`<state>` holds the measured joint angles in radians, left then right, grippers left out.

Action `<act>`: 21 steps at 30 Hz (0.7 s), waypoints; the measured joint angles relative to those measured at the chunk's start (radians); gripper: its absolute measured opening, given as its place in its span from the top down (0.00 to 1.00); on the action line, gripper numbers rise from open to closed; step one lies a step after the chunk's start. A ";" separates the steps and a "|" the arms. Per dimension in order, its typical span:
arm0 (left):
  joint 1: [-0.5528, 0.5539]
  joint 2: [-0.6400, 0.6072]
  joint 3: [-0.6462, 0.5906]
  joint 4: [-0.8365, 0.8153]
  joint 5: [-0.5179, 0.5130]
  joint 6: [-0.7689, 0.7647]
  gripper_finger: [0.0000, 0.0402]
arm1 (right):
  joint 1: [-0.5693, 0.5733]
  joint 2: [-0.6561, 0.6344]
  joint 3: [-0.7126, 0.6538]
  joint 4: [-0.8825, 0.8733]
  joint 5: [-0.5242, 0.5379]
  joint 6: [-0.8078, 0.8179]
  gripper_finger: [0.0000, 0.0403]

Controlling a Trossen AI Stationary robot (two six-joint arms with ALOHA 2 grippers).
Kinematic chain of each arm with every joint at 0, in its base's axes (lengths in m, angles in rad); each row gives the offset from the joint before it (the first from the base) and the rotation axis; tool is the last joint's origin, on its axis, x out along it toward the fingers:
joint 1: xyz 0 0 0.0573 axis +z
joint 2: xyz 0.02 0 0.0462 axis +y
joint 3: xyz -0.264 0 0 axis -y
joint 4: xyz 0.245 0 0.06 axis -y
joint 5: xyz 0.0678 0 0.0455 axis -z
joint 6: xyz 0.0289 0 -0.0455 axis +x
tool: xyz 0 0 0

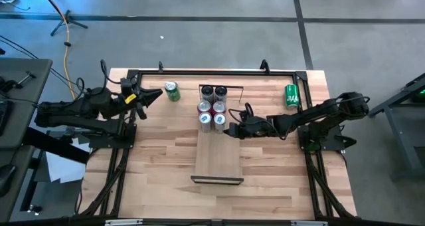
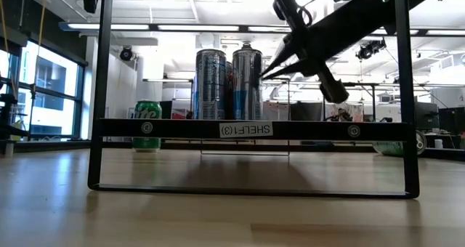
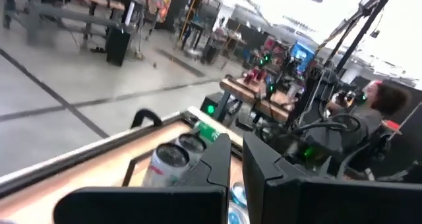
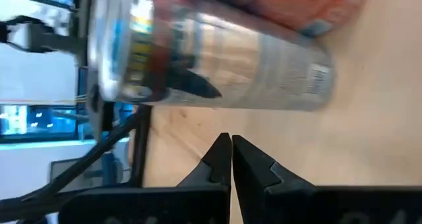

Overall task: Place canned beverage on shelf
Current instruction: Put the blue soda can, aligned with the other blue soda can on the shelf

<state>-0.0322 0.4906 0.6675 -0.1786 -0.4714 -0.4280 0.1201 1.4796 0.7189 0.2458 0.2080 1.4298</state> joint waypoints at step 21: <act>-0.047 0.473 -0.156 0.070 0.190 -0.133 0.99 | -0.045 0.000 0.000 -0.121 0.054 0.039 1.00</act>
<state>-0.0795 0.9641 0.5119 -0.1088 -0.2810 -0.5613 0.0752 1.4796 0.7189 0.1244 0.2619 1.4686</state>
